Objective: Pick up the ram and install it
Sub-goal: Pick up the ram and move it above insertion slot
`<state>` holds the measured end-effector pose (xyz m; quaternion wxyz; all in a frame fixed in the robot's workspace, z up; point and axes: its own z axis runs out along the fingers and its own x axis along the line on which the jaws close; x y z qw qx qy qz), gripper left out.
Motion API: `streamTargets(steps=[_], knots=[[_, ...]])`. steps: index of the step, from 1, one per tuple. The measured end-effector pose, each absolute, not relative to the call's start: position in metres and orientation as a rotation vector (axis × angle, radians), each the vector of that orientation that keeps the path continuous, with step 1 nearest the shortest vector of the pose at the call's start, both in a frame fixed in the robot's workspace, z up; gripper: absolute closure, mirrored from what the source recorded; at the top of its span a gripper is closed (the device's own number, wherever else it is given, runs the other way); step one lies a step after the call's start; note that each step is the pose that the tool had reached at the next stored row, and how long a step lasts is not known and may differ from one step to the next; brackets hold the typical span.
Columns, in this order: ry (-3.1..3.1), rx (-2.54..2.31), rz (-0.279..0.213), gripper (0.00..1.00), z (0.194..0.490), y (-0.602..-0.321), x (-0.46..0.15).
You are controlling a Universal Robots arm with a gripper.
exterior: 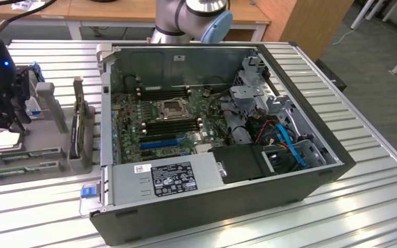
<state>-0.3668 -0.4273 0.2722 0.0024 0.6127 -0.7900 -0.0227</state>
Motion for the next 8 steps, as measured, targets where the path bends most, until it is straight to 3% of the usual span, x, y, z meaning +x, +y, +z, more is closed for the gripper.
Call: streamTargets(steps=[8], knots=[[-2.330,2.094,-0.071,0.70,0.2640,-0.4275,-0.3666]])
